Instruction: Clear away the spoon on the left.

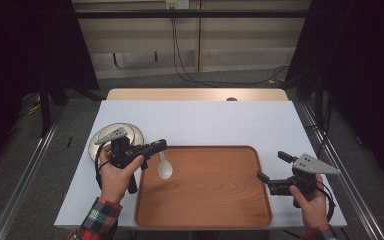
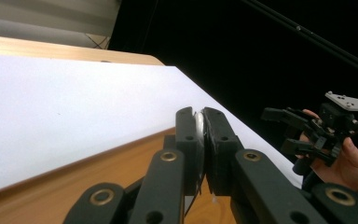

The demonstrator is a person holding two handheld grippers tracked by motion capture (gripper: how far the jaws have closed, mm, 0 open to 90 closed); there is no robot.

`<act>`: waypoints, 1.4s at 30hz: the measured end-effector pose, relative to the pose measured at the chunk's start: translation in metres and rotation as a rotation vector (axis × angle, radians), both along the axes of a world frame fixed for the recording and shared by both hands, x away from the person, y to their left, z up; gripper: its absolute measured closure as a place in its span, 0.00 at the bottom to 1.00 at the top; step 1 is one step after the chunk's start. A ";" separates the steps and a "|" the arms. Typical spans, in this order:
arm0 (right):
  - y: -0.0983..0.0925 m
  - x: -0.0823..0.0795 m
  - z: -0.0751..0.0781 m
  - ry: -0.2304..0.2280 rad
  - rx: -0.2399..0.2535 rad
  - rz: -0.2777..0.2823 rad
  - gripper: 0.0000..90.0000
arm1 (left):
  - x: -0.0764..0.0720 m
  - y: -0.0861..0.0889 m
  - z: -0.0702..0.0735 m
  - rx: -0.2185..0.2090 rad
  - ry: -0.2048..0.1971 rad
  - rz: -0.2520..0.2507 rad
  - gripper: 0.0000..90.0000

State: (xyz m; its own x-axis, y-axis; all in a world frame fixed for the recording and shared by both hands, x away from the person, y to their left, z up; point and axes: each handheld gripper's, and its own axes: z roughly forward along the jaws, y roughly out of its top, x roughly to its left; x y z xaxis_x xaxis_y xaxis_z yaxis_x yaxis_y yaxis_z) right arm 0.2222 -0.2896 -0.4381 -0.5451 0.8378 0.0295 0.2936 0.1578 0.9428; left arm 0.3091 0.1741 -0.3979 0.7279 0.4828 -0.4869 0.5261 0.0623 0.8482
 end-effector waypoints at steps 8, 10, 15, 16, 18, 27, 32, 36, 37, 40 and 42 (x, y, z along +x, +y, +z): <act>0.001 0.000 0.000 0.005 -0.003 0.005 0.00 | -0.005 -0.004 -0.002 -0.008 0.013 -0.018 0.95; 0.001 0.000 -0.001 0.006 -0.005 0.006 0.00 | -0.007 -0.005 -0.003 -0.007 0.015 -0.017 0.95; 0.001 0.000 0.000 0.004 -0.003 0.005 0.01 | -0.010 -0.008 -0.008 -0.010 0.033 -0.029 0.95; 0.001 0.000 0.000 0.007 -0.002 0.003 0.01 | -0.011 -0.008 -0.009 -0.003 0.033 -0.033 0.95; 0.001 0.000 -0.001 0.006 -0.006 0.009 0.01 | -0.012 -0.009 -0.012 -0.002 0.037 -0.038 0.95; 0.002 0.000 -0.001 0.004 -0.006 0.012 0.01 | -0.016 -0.010 -0.016 -0.008 0.047 -0.046 0.95; 0.001 0.000 -0.001 0.005 -0.006 0.009 0.01 | -0.018 -0.013 -0.019 -0.007 0.058 -0.060 0.95; 0.001 0.000 0.000 0.004 -0.005 0.010 0.01 | -0.018 -0.015 -0.021 -0.002 0.061 -0.069 0.95; 0.001 0.000 0.000 0.004 -0.005 0.009 0.01 | -0.019 -0.016 -0.021 -0.003 0.065 -0.067 0.95; 0.001 0.000 0.000 0.005 -0.007 0.007 0.01 | -0.020 -0.017 -0.022 -0.015 0.077 -0.073 0.95; 0.001 0.000 0.000 0.004 -0.004 0.006 0.01 | -0.021 -0.018 -0.023 -0.008 0.078 -0.079 0.95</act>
